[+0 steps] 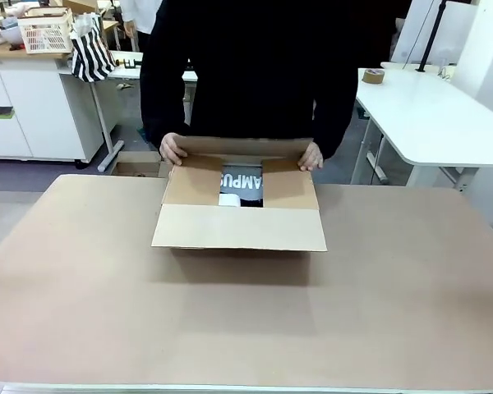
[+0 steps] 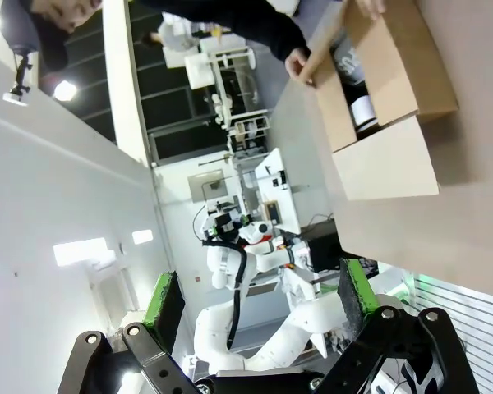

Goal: Pack the gift set into the box.
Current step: Press and hold the closed box until the human finishes sealing it.

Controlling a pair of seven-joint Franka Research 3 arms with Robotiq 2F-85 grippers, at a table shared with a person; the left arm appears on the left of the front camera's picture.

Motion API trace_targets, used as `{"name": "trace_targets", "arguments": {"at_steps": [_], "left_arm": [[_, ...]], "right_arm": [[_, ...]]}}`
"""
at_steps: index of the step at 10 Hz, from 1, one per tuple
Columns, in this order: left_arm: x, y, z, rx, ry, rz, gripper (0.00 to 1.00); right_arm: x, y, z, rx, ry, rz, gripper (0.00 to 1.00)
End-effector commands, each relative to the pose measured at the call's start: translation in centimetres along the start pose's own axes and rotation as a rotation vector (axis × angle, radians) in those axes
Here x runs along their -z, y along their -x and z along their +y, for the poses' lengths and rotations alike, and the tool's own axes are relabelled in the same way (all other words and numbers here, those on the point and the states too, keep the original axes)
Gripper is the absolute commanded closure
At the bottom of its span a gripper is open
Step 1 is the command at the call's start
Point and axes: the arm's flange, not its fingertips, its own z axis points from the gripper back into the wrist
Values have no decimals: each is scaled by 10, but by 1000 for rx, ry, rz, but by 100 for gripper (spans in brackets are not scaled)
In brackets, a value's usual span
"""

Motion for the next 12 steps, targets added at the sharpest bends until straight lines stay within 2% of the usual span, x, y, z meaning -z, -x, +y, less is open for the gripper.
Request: {"name": "trace_targets", "arguments": {"at_steps": [1,12], "left_arm": [[1,3,1,25,21,3,0],[1,3,1,25,21,3,0]], "right_arm": [[2,-2,2,-32,-20,5,0],[2,-2,2,-32,-20,5,0]]}}
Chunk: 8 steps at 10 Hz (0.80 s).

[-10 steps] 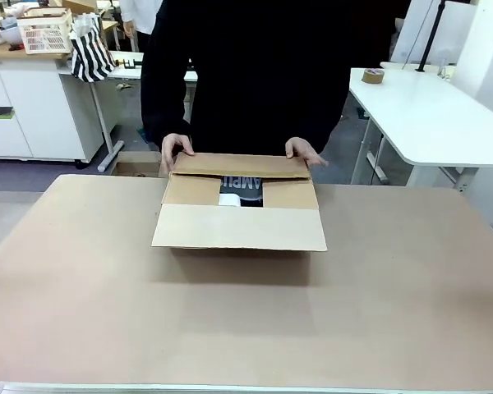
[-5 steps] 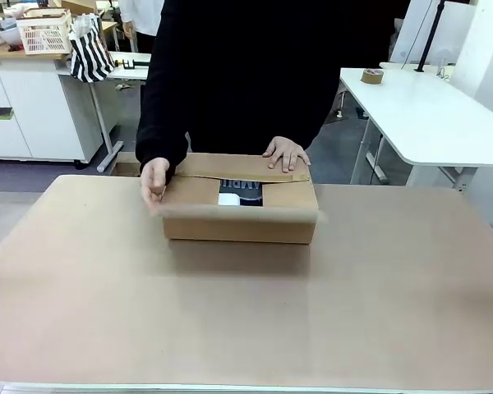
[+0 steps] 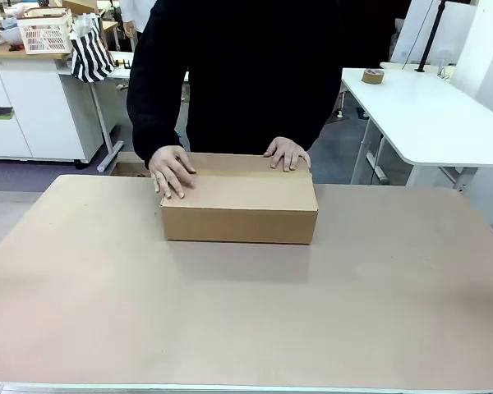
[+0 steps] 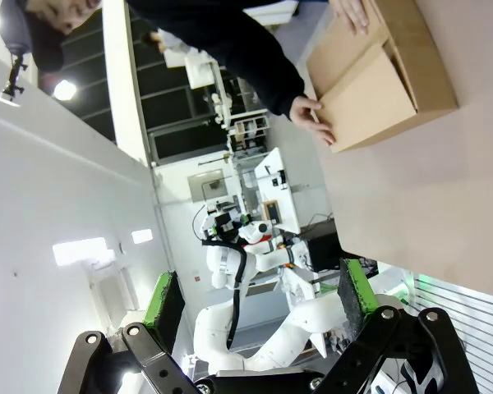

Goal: Pack the gift set into the box.
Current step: Press and hold the closed box until the human finishes sealing it.

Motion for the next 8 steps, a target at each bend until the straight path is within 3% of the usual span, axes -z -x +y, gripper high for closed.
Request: {"name": "trace_targets", "arguments": {"at_steps": [1,8], "left_arm": [[0,3,1,25,21,1,0],[0,3,1,25,21,1,0]], "right_arm": [[2,-2,2,-30,-20,4,0],[2,-2,2,-30,-20,4,0]]}}
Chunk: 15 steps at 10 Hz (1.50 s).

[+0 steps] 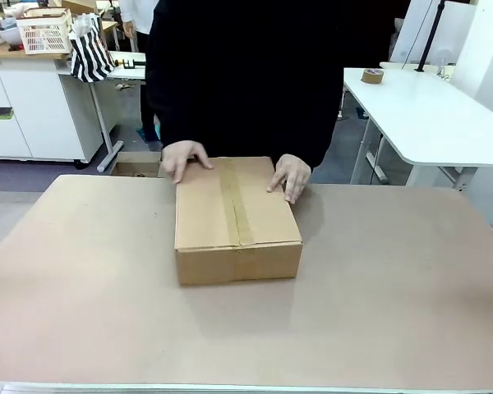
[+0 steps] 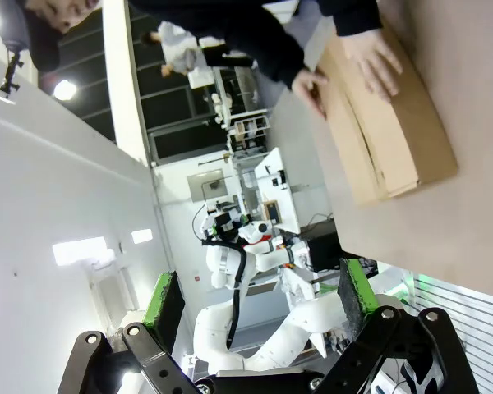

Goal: Pack the gift set into the box.
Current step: Press and hold the closed box until the human finishes sealing it.

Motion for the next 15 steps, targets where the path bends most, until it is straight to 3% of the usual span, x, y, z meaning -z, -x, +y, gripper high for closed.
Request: {"name": "trace_targets", "arguments": {"at_steps": [1,15], "left_arm": [[0,3,1,25,21,1,0],[0,3,1,25,21,1,0]], "right_arm": [[2,-2,2,-29,-20,4,0],[2,-2,2,-29,-20,4,0]]}}
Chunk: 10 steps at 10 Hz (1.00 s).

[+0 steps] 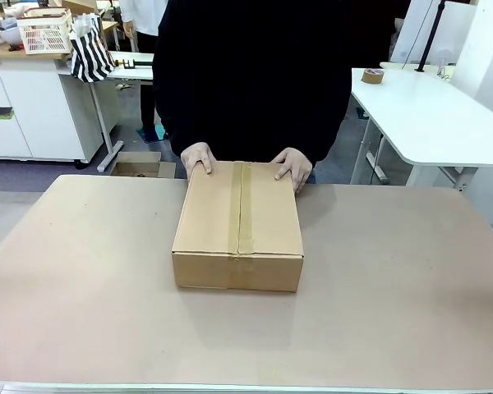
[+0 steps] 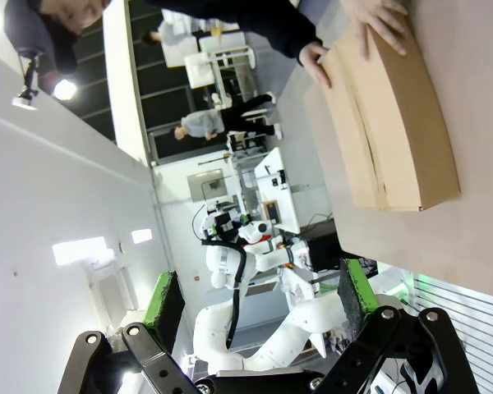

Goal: Pack the gift set into the box.
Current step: Press and hold the closed box until the human finishes sealing it.

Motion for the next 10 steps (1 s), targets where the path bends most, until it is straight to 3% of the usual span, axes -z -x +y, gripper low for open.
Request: {"name": "trace_targets", "arguments": {"at_steps": [1,5,6,7,8,9,10], "left_arm": [[0,3,1,25,21,1,0],[0,0,0,0,0,0,0],[19,-2,-4,207,-101,4,0],[47,-6,-4,496,-218,14,0],[82,-8,-4,771,-291,75,0],[114,-7,-2,1008,-339,73,0],[144,-5,4,1224,-366,49,0]], "right_arm": [[2,-2,2,-28,-20,4,0],[2,-2,2,-28,-20,4,0],[0,0,0,0,0,0,0],[36,-9,10,-183,24,31,0],[77,-12,21,-391,19,170,0],[114,-9,24,-675,14,248,0],[147,2,19,-807,-141,523,0]]}}
